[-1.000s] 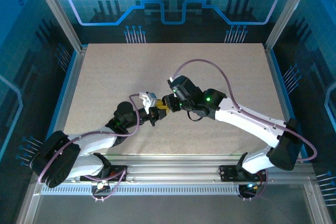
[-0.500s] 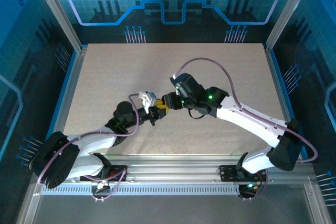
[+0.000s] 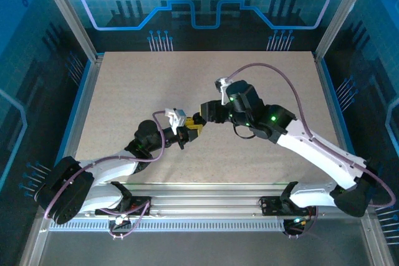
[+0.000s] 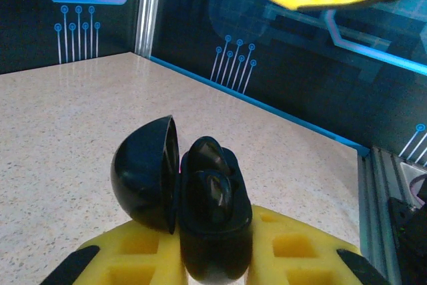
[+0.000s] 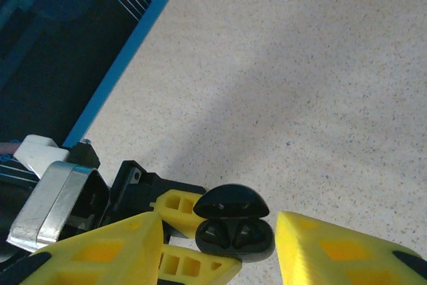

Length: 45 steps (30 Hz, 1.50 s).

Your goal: Insert the wireless bluetooth earbuds into the charging case

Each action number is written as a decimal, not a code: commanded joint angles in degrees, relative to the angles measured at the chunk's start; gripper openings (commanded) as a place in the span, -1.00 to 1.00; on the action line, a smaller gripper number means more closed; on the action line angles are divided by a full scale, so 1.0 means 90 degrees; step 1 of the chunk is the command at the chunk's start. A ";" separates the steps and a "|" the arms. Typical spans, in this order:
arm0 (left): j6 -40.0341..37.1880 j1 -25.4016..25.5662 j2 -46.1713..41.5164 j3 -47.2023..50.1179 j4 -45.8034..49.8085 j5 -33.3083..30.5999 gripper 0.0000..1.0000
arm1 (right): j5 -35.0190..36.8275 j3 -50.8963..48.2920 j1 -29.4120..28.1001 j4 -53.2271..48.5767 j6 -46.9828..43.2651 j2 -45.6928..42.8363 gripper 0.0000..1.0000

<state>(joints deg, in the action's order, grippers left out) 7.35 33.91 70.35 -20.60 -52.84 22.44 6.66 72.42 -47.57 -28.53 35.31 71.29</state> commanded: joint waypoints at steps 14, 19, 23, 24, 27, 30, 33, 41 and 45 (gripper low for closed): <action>-0.0824 -0.0001 -0.0432 -0.0313 0.0130 0.1534 -0.55 | -0.3650 -0.0787 0.1178 0.0381 -0.2918 -0.0668 -0.22; -0.0943 -0.0003 -0.0525 -0.0368 0.0324 0.1647 -0.55 | -0.4001 -0.0975 0.1411 0.0160 -0.4159 -0.0951 0.09; -0.0971 0.0010 -0.0560 -0.0387 0.0349 0.1701 -0.55 | -0.4265 -0.1081 0.1637 -0.0057 -0.4863 -0.0979 0.13; -0.0964 0.0010 -0.0565 -0.0402 0.0344 0.1716 -0.55 | -0.4307 -0.1088 0.1637 -0.0142 -0.5031 -0.0945 0.14; -0.0978 0.0013 -0.0580 -0.0383 0.0318 0.1726 -0.55 | -0.4428 -0.1130 0.1639 -0.0350 -0.5338 -0.0801 0.17; -0.1020 0.0024 -0.0582 -0.0371 0.0286 0.1726 -0.55 | -0.4484 -0.1284 0.1555 -0.0332 -0.5476 -0.0710 0.18; -0.1040 0.0039 -0.0580 -0.0391 0.0284 0.1726 -0.55 | -0.4275 -0.1562 0.1406 -0.0046 -0.5605 -0.0781 0.18; -0.1086 0.0063 -0.0558 -0.0426 0.0252 0.1726 -0.56 | -0.3412 -0.1709 0.0850 0.0093 -0.5894 -0.0569 0.16; -0.1081 0.0064 -0.0546 -0.0449 0.0251 0.1730 -0.55 | -0.3406 -0.1692 0.0801 0.0258 -0.5900 -0.0509 0.15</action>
<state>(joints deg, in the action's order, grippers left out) -0.60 34.04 66.26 -22.52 -49.56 36.12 -25.54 57.19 -39.88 -27.99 -16.38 66.48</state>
